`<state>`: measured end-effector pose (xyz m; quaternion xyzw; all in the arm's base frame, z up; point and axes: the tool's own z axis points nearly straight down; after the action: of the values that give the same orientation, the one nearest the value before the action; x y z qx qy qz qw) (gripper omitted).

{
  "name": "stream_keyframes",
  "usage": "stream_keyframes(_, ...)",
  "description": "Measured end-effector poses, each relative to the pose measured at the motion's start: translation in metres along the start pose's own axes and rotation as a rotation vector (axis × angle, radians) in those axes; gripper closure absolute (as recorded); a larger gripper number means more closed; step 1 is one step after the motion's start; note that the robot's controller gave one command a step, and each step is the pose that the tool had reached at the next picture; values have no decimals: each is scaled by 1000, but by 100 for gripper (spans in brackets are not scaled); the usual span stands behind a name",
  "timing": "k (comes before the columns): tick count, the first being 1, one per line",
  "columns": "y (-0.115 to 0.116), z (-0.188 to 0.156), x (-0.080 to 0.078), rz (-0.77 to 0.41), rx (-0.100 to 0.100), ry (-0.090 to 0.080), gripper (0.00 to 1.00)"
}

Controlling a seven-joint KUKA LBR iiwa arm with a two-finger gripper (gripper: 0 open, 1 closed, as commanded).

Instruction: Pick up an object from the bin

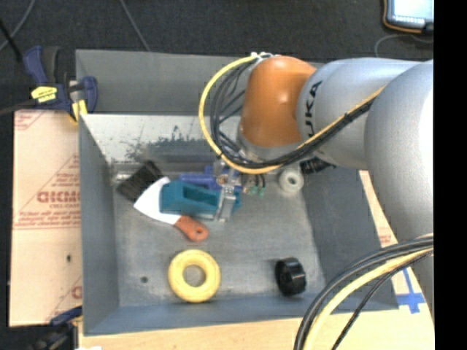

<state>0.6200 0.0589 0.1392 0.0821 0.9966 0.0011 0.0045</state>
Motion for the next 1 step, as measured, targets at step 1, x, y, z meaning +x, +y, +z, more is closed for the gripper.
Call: stream_keyframes(1, 0, 33, 1, -77, 3, 3, 0)
